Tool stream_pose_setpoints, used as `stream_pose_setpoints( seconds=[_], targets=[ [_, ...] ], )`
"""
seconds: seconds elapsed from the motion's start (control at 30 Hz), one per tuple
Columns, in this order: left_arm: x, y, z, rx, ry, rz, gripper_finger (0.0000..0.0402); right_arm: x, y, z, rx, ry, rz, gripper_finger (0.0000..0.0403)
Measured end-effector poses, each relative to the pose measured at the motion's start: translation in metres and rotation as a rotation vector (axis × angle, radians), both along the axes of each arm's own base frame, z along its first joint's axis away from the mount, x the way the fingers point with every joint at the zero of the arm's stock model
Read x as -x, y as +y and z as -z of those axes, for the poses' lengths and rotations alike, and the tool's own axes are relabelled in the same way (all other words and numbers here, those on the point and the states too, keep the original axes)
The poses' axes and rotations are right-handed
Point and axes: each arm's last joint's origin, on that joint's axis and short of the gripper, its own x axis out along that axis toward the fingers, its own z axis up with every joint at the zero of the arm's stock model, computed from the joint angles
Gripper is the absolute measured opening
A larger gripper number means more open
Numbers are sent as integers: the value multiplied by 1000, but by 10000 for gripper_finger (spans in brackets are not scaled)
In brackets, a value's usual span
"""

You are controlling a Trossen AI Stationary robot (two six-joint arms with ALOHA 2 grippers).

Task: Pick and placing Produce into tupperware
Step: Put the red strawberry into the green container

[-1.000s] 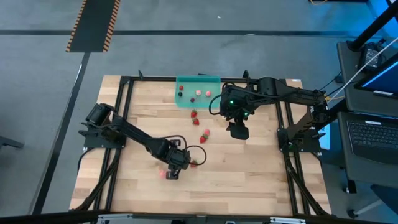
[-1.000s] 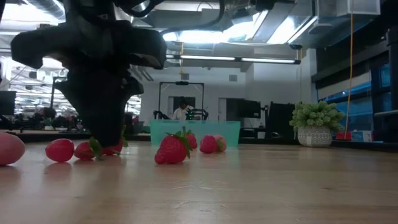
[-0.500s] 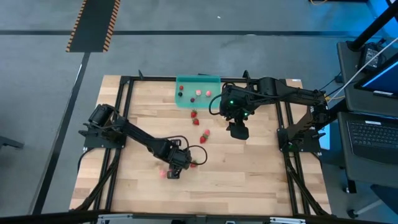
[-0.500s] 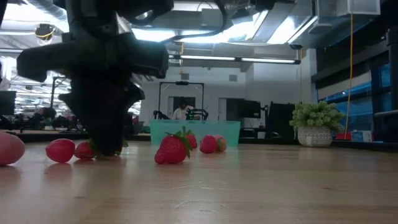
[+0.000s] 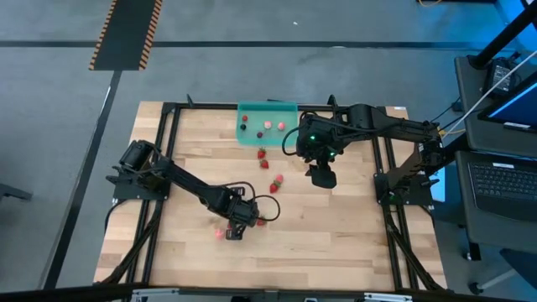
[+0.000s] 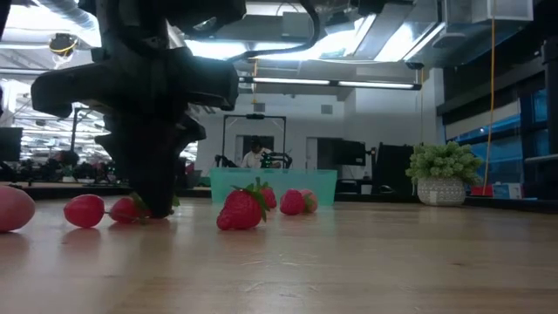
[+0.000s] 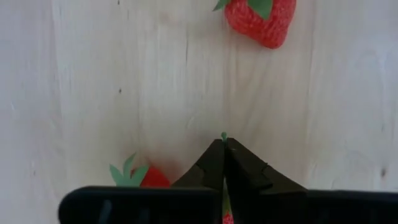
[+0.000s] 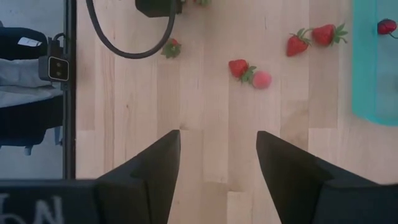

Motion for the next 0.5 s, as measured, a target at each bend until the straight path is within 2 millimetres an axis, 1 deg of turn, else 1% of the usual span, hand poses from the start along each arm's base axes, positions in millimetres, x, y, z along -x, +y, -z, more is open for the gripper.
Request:
stream_pose_setpoints(
  seconds=[0.1,0.17,0.23,0.33,0.43,0.5],
  targets=[
    [0,2,-6,1,-19,-25,3,0,0,0,-1,0,2,214],
    [0,4,-15,5,-38,-34,2,0,0,0,-2,1,4,214],
    [-1,6,-30,-11,-78,-48,2,0,0,0,-3,1,6,214],
    [0,11,-62,-68,-144,-66,1,0,0,0,-4,1,7,214],
    [3,19,-100,-145,-232,-82,1,0,0,0,-4,1,7,214],
    [9,25,-126,-179,-290,-104,1,0,0,0,-6,2,12,214]
  ],
)
